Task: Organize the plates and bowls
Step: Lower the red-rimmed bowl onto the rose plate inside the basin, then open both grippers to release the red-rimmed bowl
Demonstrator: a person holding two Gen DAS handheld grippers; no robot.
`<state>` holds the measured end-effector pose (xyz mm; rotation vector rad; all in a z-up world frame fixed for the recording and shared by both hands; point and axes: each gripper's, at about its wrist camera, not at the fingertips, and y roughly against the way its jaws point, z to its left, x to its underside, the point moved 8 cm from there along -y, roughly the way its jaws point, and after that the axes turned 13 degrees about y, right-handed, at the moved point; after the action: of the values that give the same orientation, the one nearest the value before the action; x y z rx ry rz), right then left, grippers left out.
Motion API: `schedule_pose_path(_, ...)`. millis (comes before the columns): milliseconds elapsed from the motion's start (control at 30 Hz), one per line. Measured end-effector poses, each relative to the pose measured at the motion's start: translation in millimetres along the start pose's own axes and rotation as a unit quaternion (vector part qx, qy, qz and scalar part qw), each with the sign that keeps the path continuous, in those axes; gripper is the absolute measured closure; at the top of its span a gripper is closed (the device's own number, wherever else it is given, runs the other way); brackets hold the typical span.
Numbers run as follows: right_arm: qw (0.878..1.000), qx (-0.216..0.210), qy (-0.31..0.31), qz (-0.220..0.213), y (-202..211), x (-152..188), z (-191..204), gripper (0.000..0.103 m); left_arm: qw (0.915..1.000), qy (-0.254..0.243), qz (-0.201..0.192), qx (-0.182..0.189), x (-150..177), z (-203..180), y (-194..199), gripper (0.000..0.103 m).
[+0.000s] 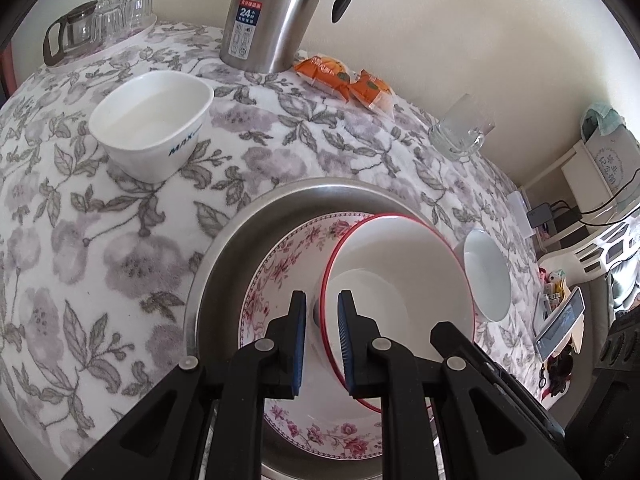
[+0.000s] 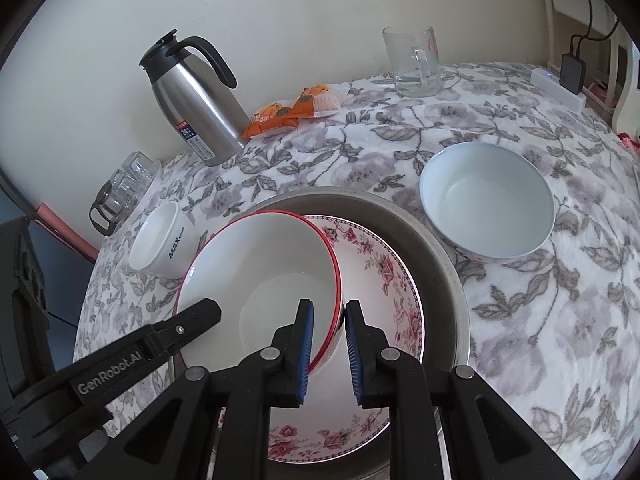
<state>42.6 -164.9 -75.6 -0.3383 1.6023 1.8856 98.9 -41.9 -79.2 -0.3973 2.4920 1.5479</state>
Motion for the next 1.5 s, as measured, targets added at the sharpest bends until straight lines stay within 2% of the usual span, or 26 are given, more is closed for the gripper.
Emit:
schedule_pose_path(200,1.000,0.004,0.005,-0.014,9.7,-5.2,0.1,0.084,0.9999,-0.006,-0.014,-0.003,-3.5,-1.8,9.5,0.087)
schedule_pose_path(433,0.999,0.013,0.012,-0.032,22.2,-13.3,-0.5,0.084,0.9981,-0.012,-0.059,-0.016,-13.1,-2.9,31.9,0.087)
schedule_pose_path(533,0.999,0.022,0.013,-0.034,23.7,-14.2,-2.4,0.084,0.9971,-0.005,-0.068,-0.032,-16.7,2.6,35.5,0.081)
schedule_pose_path(567,0.999,0.024,0.012,-0.033,23.4,-13.9,-3.2,0.079,0.9966,-0.002,-0.071,-0.041,-17.8,5.4,36.0,0.079)
schedule_pose_path(633,0.999,0.029,0.009,-0.029,21.9,-12.8,-5.0,0.069,0.9951,0.000,-0.078,-0.062,-20.0,11.3,36.8,0.066)
schedule_pose_path(733,0.999,0.028,0.009,-0.024,19.3,-11.1,-6.3,0.065,0.9941,0.009,-0.075,-0.078,-21.0,18.7,34.1,0.058)
schedule_pose_path(900,0.999,0.033,0.013,-0.017,16.9,-8.8,-6.7,0.051,0.9935,0.022,-0.060,-0.094,-17.9,26.6,28.7,0.048)
schedule_pose_path(967,0.999,0.037,0.013,-0.018,16.9,-8.7,-8.1,0.042,0.9923,0.021,-0.061,-0.106,-17.8,28.2,27.8,0.038)
schedule_pose_path(1033,0.999,0.042,0.012,-0.018,16.8,-8.5,-9.7,0.038,0.9916,0.020,-0.062,-0.111,-18.0,29.5,27.2,0.026)
schedule_pose_path(1133,0.999,0.042,0.013,-0.014,15.1,-8.1,-10.2,0.026,0.9898,0.017,-0.068,-0.124,-19.1,32.6,27.3,0.019)
schedule_pose_path(1200,0.999,0.043,0.016,-0.013,14.5,-8.2,-9.1,0.024,0.9880,0.014,-0.073,-0.136,-20.6,35.9,27.3,0.016)
schedule_pose_path(1500,0.998,0.048,0.027,-0.022,14.3,-11.2,-1.3,0.001,0.9795,0.050,-0.102,-0.166,-34.3,65.9,40.5,0.011)
